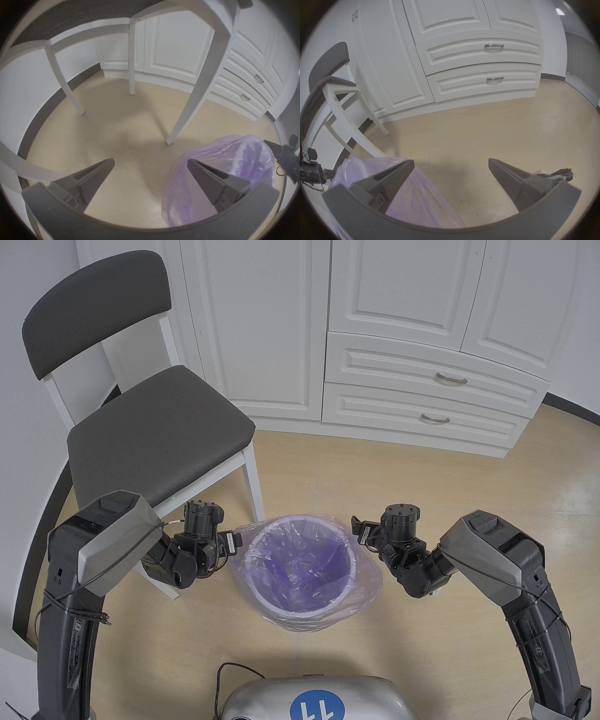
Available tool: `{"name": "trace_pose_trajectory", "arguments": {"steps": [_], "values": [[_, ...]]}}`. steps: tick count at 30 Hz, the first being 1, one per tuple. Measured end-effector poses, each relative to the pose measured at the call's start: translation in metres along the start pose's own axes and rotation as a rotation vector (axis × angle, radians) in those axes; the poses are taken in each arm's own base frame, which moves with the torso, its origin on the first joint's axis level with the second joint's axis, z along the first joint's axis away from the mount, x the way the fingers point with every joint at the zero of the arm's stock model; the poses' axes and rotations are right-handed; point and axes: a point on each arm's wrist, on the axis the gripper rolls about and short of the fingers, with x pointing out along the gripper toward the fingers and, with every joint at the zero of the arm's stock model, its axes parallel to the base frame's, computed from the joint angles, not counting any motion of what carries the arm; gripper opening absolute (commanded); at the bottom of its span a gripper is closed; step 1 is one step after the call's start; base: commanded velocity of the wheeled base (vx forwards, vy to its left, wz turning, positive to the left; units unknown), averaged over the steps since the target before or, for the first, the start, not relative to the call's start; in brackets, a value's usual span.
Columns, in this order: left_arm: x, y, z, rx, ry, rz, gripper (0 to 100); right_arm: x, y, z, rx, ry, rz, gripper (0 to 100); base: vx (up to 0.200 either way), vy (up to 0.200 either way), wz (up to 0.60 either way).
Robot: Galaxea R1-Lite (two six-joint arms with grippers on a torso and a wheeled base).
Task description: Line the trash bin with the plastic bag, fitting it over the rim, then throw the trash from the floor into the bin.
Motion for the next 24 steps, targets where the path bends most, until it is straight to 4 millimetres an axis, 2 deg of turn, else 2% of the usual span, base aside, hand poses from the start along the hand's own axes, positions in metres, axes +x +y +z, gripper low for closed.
{"name": "trace_pose_trajectory", "arguments": {"steps": [3,7,12,18,24], "values": [[-0.013,0.001,0.008,0.012,-0.004,-0.006,100,-0.008,0.0,0.007,-0.015,0.02,-0.005,100,0.0,0.0,0.0],[-0.027,0.002,0.014,0.057,0.005,-0.007,100,-0.023,-0.001,0.013,-0.068,0.13,-0.035,100,0.0,0.0,0.0],[-0.042,0.01,0.0,0.202,0.112,-0.002,100,-0.044,-0.004,0.015,-0.123,0.292,-0.029,100,0.0,0.0,0.0],[-0.047,0.012,-0.01,0.233,0.167,-0.011,100,-0.053,-0.002,0.013,-0.128,0.333,0.014,100,0.0,0.0,0.0],[-0.044,0.013,-0.017,0.24,0.185,-0.01,100,-0.053,0.0,-0.001,-0.136,0.369,0.029,100,0.0,0.0,0.0]]}}
